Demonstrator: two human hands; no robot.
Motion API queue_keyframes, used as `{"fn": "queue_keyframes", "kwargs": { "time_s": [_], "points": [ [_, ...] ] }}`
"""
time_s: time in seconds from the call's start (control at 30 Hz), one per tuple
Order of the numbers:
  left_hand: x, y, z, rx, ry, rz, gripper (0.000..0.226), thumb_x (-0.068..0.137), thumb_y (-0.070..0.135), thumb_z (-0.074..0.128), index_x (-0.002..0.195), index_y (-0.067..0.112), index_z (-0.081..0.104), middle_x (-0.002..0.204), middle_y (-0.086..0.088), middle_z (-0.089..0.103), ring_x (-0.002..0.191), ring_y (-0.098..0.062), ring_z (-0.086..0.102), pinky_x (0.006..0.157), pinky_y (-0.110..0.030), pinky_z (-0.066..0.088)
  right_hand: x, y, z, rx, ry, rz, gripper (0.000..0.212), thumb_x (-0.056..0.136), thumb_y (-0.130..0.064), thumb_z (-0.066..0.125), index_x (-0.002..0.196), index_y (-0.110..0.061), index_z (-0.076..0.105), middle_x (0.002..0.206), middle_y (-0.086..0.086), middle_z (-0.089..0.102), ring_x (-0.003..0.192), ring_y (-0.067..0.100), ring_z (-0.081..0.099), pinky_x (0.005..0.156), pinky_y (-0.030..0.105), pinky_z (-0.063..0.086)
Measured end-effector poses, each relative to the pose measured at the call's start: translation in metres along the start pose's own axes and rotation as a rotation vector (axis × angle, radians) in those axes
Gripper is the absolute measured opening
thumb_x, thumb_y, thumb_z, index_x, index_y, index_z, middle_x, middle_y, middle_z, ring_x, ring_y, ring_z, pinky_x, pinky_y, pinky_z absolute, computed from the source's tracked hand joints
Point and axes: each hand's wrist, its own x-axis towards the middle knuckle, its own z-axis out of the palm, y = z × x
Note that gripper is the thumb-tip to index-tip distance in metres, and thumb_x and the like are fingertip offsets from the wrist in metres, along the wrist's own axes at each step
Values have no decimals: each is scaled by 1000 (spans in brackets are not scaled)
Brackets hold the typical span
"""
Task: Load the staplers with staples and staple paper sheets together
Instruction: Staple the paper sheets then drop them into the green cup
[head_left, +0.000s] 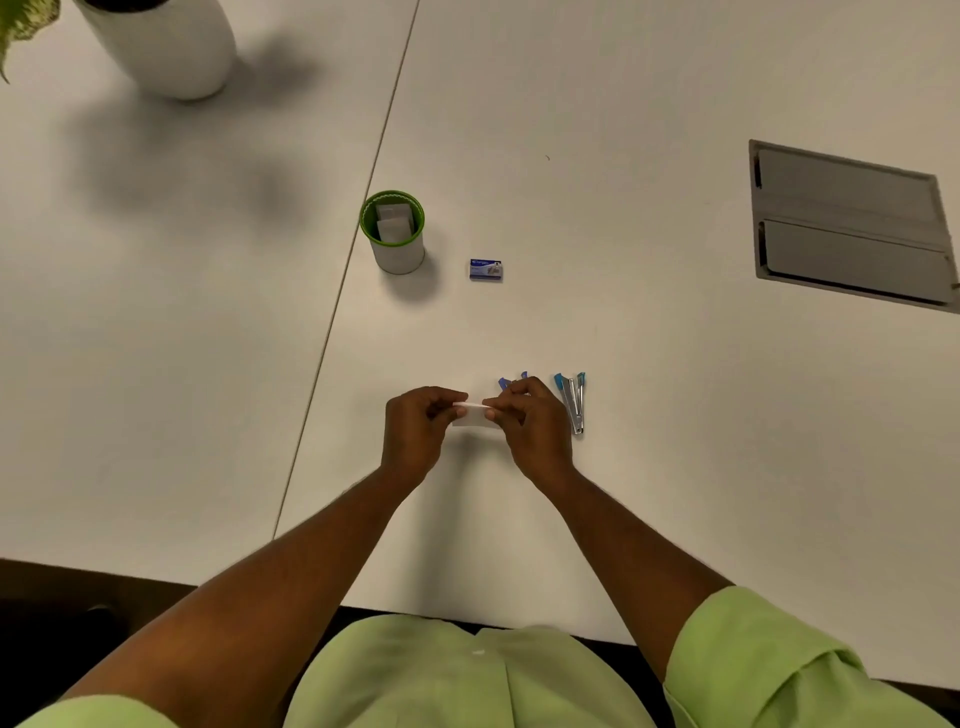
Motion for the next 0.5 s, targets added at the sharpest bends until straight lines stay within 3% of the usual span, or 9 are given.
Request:
{"fn": "queue_keyframes", "kwargs": {
  "time_s": [0.3, 0.37, 0.5],
  "points": [
    [0, 3, 4, 222, -11, 222, 11, 88, 3, 71, 93, 11, 77, 89, -2, 67, 81, -11, 63, 74, -22, 51, -5, -4, -10, -124, 32, -44, 9, 88, -27, 75, 95, -22, 78, 97, -8, 72, 91, 14, 61, 78, 33, 51],
    [6, 4, 2, 255, -24, 229, 9, 89, 4, 71, 93, 10, 76, 91, -2, 59, 81, -11, 58, 73, -18, 47, -6, -8, -7, -102, 39, -1, 8, 89, -26, 73, 94, -21, 76, 93, -8, 73, 88, 12, 63, 79, 32, 52],
    [13, 7, -1, 219, -91, 141, 17, 92, 5, 64, 82, 18, 67, 80, 7, 65, 72, -1, 59, 66, -15, 43, 0, -14, 5, -37, 43, 168, 7, 93, -27, 67, 91, -22, 71, 88, -8, 72, 81, 13, 64, 74, 29, 50]
  ]
}}
